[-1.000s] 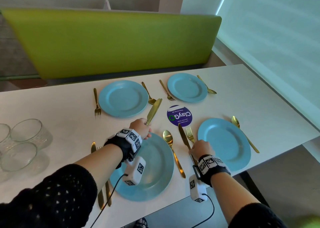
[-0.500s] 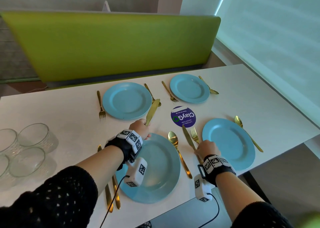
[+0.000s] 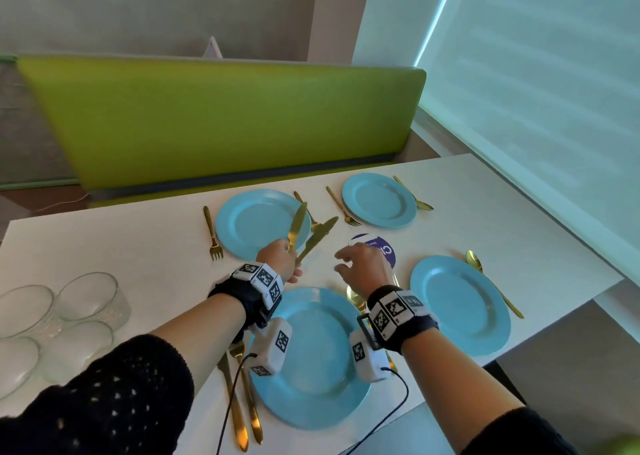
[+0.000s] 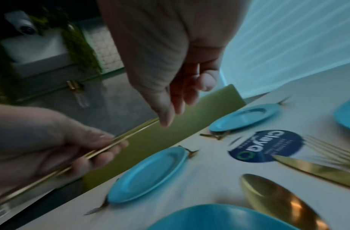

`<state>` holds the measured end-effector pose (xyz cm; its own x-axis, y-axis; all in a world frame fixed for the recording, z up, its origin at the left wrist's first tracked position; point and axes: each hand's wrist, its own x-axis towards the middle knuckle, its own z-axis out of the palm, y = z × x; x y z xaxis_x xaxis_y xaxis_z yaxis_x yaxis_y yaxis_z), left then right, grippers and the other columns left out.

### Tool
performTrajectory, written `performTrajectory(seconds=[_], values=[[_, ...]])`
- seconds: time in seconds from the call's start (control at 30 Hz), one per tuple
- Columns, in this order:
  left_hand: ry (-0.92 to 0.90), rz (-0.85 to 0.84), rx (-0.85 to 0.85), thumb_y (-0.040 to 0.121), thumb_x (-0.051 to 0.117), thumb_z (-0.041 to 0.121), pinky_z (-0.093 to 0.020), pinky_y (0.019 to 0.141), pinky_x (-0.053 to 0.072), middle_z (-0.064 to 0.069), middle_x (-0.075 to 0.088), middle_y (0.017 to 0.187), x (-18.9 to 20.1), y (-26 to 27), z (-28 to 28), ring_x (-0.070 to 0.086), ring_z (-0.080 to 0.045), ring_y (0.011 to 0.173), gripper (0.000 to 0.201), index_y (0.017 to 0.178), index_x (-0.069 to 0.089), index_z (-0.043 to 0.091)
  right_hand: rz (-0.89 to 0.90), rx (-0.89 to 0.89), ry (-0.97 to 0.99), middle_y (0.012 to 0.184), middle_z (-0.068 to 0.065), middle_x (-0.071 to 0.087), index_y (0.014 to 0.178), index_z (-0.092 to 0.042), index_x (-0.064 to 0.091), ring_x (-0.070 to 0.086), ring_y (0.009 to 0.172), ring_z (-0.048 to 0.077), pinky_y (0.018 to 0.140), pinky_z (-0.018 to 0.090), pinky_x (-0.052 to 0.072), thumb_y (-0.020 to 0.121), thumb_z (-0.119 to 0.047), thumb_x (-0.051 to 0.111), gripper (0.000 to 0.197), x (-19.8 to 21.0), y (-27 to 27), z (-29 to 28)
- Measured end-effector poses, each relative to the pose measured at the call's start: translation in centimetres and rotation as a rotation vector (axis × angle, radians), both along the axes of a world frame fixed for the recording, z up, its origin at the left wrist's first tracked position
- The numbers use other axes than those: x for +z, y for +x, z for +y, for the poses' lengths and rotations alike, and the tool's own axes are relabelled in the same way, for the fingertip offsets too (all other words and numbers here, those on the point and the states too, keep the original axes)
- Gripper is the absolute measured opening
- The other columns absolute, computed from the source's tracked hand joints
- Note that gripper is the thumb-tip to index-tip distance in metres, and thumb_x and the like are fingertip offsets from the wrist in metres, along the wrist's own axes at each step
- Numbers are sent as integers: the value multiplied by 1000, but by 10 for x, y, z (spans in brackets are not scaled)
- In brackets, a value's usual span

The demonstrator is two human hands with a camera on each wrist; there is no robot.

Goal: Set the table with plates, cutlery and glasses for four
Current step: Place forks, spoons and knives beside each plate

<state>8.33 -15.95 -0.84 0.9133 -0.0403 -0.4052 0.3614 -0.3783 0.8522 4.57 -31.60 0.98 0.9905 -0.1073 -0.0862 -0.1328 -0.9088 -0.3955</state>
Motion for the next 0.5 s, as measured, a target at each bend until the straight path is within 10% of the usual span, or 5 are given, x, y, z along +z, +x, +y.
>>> performTrajectory(seconds=[0.17,0.33,0.5], values=[[-32,-3,-71,99,36,22,-25,46,48,-7,60,72,4,6,5,60,-19,51,25,111,49,4,-185,271,-19,114,3,64,103,-14,74,62,101,24,79,30,47,83,-12,65,22,2,2,35],[-113,33,-106,100,37,22,-25,45,49,-6,52,62,6,14,5,61,-23,51,28,121,45,6,-296,437,-62,70,1,68,68,-18,77,66,59,22,49,31,56,67,-11,73,9,-4,14,35],[-159,65,-120,100,37,22,-44,73,57,-13,56,68,11,31,11,64,-35,70,11,103,40,11,-383,629,-124,55,-6,62,61,-25,74,59,45,14,35,17,44,70,-23,64,14,-8,43,31]])
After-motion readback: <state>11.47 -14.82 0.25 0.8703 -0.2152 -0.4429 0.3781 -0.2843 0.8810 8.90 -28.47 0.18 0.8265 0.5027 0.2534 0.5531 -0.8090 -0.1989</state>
